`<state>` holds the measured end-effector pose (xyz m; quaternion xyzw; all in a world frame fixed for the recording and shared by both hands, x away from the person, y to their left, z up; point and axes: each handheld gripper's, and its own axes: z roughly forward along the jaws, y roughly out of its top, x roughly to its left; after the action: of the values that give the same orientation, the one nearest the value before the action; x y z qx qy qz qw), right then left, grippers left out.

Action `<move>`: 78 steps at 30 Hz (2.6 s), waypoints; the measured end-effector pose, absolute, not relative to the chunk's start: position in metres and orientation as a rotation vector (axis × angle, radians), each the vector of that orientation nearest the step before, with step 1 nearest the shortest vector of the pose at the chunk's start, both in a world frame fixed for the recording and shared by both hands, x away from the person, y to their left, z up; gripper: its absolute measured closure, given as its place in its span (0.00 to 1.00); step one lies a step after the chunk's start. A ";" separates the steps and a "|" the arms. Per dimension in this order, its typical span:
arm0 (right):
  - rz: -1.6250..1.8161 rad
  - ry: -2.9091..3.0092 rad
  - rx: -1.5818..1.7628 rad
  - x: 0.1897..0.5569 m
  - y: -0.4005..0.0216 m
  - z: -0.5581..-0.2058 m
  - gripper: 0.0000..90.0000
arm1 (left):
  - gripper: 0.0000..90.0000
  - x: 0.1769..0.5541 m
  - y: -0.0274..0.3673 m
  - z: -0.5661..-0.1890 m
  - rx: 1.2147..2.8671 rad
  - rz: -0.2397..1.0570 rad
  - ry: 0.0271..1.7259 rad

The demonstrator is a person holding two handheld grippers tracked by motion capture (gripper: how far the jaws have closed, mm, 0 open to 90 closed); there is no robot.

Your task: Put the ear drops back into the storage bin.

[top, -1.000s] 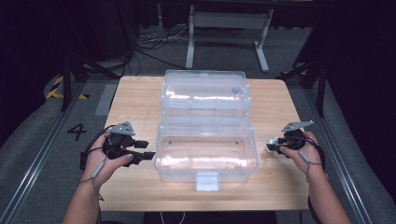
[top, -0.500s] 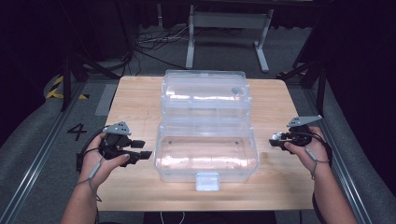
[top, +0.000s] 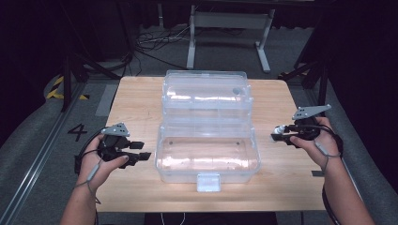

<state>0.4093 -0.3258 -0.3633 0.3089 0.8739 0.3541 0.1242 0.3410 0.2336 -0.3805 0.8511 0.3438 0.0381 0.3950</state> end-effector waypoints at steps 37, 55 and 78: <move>0.941 2.784 0.383 0.374 -0.257 -0.317 0.66 | 0.51 0.342 0.234 -0.381 2.162 0.086 0.876; 0.815 2.893 0.297 0.377 -0.232 -0.331 0.66 | 0.51 0.342 0.234 -0.382 2.160 0.079 0.885; 0.718 3.000 0.277 0.380 -0.216 -0.368 0.66 | 0.51 0.343 0.235 -0.383 2.163 0.075 0.889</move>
<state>0.3798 -0.2158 -0.3681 0.0896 0.9684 0.2317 0.0223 0.3425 0.2352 -0.3830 0.8512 0.3498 0.0294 0.3901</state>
